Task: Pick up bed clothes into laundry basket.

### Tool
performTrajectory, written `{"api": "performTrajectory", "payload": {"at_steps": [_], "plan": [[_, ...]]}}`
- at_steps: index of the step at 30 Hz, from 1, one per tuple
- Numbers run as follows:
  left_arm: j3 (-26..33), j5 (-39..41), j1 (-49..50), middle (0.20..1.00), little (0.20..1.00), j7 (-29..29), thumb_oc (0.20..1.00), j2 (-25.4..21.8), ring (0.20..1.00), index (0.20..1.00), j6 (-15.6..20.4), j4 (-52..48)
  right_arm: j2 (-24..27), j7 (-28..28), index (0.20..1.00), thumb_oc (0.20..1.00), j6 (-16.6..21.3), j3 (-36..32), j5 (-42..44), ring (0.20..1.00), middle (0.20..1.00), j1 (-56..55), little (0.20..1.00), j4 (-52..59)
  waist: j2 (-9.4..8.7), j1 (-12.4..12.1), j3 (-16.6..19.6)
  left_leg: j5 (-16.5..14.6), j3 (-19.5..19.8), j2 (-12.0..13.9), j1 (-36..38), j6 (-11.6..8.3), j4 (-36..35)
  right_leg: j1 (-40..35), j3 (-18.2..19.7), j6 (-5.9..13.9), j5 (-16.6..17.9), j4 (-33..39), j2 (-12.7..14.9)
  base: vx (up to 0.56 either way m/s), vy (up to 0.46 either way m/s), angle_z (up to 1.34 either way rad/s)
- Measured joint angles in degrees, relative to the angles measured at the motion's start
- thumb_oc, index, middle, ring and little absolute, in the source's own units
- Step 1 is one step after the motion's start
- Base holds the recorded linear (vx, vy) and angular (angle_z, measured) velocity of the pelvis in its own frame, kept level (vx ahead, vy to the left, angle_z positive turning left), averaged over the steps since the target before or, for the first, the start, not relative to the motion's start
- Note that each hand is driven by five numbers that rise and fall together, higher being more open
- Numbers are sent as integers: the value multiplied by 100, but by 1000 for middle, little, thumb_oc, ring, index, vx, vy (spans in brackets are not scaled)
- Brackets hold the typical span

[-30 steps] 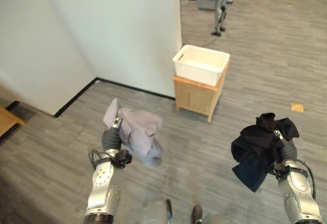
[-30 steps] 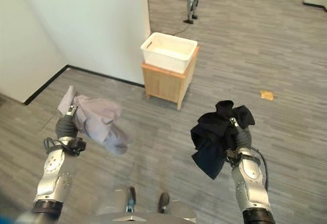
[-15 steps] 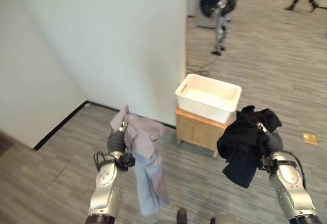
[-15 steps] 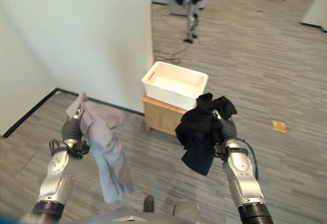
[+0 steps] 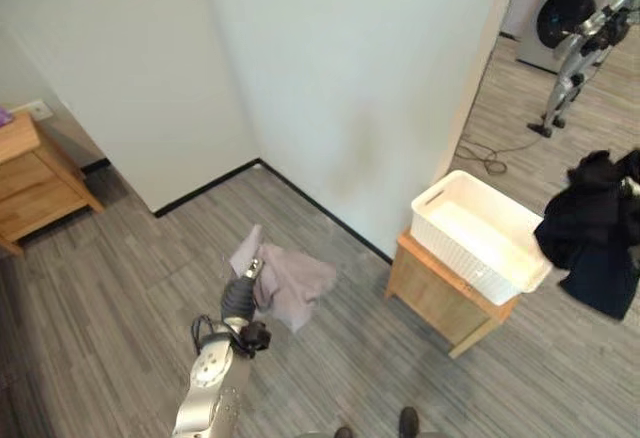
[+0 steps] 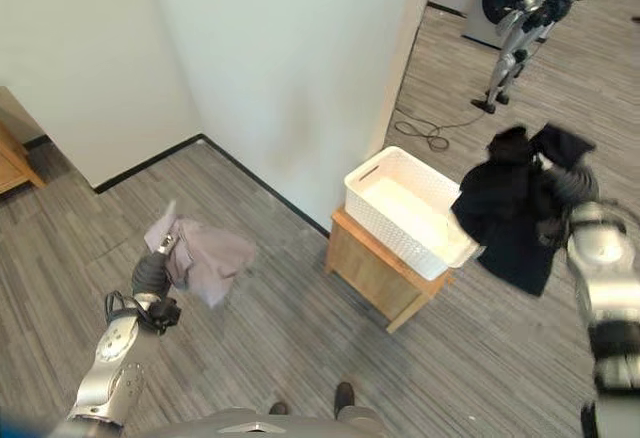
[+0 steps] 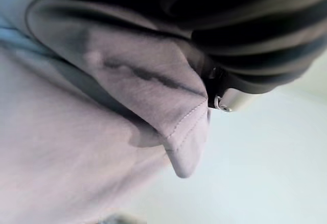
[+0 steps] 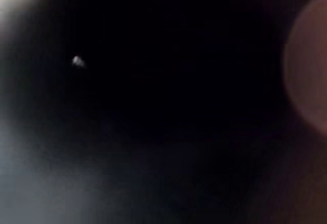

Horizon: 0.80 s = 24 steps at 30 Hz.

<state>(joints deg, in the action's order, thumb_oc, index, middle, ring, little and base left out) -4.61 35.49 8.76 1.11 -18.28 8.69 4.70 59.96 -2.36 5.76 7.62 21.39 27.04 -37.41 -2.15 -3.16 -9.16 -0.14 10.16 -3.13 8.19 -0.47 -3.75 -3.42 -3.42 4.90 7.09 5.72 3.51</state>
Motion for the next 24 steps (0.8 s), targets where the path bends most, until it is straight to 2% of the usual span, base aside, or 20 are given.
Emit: {"api": "performTrajectory", "payload": {"at_steps": [1,4,8,10,12,14,16,18,20,21,24], "plan": [[-48,56,-11,200,200,48,200,-44,200,200,-5,4,130,40,200,200,-58,673,-12,200,200,886,200,-707,-23,-40,-32,-12,7,54,-71,-31,-5,68,-45,-37,27,-1,-55,-87,-77,1],[-72,268,-7,200,200,81,200,-289,200,200,-3,2,144,17,200,200,-177,1899,-15,200,200,2810,200,-2096,-80,-102,-91,20,133,103,-518,-112,98,413,-145,-64,57,14,-106,-85,-71,17],[-55,718,57,200,200,90,200,-636,200,200,6,-94,-15,-263,200,200,-175,2220,-17,200,200,4301,200,-3186,-58,-475,-300,160,154,190,-1286,-194,123,1154,-290,-134,200,0,-148,-106,-29,18],[-38,719,92,200,200,78,200,-680,200,200,3,-133,-53,-320,200,200,-207,2324,-65,200,200,4554,200,-3348,12,-588,-422,330,166,201,-1625,-233,147,1451,-360,-150,329,-4,-146,-54,-12,22],[-5,729,136,200,200,51,200,-665,200,200,19,-301,-107,-382,200,200,-207,2463,-135,200,200,4892,200,-3478,114,-767,-765,430,168,211,-2017,-272,143,1841,-380,-153,432,-5,-157,-1,-22,9],[-6,879,172,200,200,18,200,-659,200,200,18,-320,-272,-382,200,200,-292,2622,-184,200,200,4957,200,-3737,168,-851,-870,520,197,229,-2214,-327,99,2054,-405,-166,467,-5,-171,-17,-14,12],[-5,939,155,200,200,-35,200,-661,200,200,39,-540,-369,-417,200,200,-384,2665,-343,200,200,5016,200,-3791,229,-943,-1224,569,167,244,-2337,-315,82,2193,-392,-199,494,-5,-186,-60,-14,-2],[0,941,29,200,200,-44,200,-660,200,200,94,-689,-370,-481,200,200,-391,2667,-363,200,200,5228,200,-3870,251,-956,-1444,604,157,233,-2565,-321,83,2421,-387,-246,531,-6,-172,-56,-12,-4],[0,941,-62,200,200,-81,200,-652,200,200,197,-687,-362,-527,200,200,-408,2728,-488,200,200,5554,200,-4125,243,-955,-1514,669,129,210,-2932,-354,87,2800,-363,-255,622,-7,-163,-11,-13,-7],[0,940,-188,200,200,-107,200,-643,200,200,199,-627,-366,-587,200,200,-472,2723,-523,200,200,5649,200,-4204,270,-974,-1664,676,103,209,-2989,-353,88,2870,-330,-337,687,-7,-167,-16,-7,-8],[4,939,-327,200,200,-201,200,-588,200,200,235,-608,-380,-649,200,200,-578,2739,-573,200,200,5671,200,-4230,272,-987,-1670,676,21,212,-3103,-353,76,3011,-280,-347,695,-7,-168,-11,-2,-9]]}}
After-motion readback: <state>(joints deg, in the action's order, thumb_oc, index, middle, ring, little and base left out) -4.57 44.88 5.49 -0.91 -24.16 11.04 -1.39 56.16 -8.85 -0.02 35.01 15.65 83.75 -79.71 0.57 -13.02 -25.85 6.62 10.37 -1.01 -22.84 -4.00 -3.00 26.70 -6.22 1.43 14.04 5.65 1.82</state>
